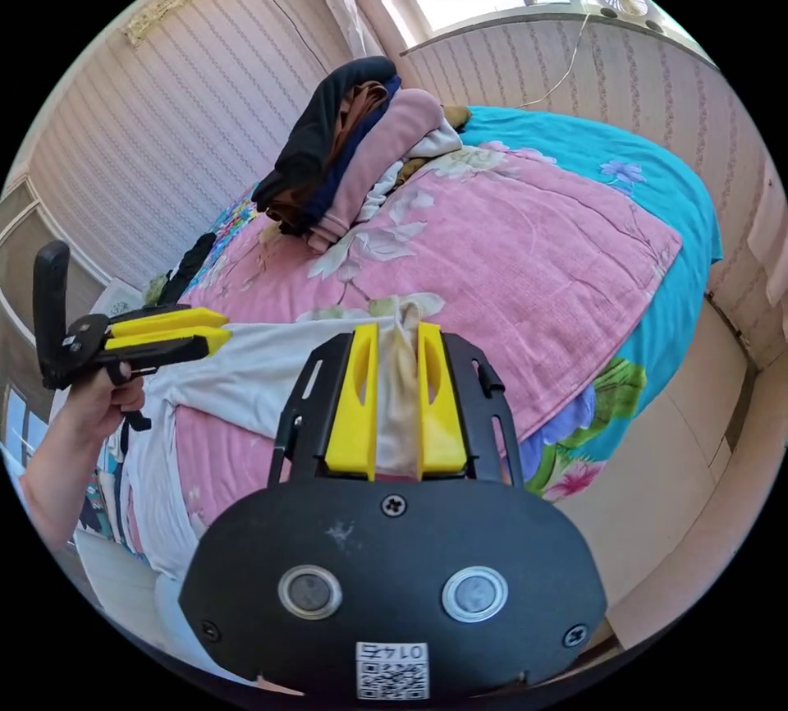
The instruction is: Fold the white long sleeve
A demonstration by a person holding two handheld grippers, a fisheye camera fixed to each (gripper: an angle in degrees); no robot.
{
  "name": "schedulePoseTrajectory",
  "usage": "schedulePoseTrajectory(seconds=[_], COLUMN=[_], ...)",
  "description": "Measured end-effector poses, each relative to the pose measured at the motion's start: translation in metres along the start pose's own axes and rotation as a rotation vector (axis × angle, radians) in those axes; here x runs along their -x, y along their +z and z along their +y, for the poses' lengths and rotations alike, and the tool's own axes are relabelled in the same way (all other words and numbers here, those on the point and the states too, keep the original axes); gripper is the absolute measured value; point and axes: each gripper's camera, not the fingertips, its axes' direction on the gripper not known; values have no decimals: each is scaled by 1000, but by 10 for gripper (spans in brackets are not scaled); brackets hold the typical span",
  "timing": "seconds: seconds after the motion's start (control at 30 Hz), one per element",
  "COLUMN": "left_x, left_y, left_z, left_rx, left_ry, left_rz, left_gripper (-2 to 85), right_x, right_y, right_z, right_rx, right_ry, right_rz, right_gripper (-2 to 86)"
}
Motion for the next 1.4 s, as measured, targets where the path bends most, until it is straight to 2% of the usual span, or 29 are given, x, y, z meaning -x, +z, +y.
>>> schedulePoseTrajectory(seconds=[0.03,0.27,0.4,0.67,0.77,1.03,1.2,1.27,1.4], left_x=[-7,-20,-20,-13,1,49,73,88,109], left_y=[23,47,50,7,-22,-105,-158,-174,-170], left_z=[-11,-26,-30,-3,25,153,273,346,457], left_rx=[76,56,59,-9,-58,-173,-250,-274,-281], left_ry=[16,12,-20,-13,-44,-174,-288,-395,-577], left_rz=[-30,-18,-15,-43,-55,-74,-110,-110,-67], left_gripper=[64,0,-8,-10,-10,-10,-10,-10,-10], right_x=[-4,-33,-37,-25,4,167,298,348,466], right_y=[1,8,9,-10,-22,-71,-85,-84,-64], right_z=[0,0,2,-1,-10,-10,15,33,91], right_rx=[3,15,9,-129,-131,16,162,234,458], right_ry=[-6,43,24,-88,-220,-667,-867,-925,-1092], right_rz=[-20,-187,-278,-586,-707,-1013,-1067,-1117,-1095], right_gripper=[45,19,14,12,11,8,8,8,9])
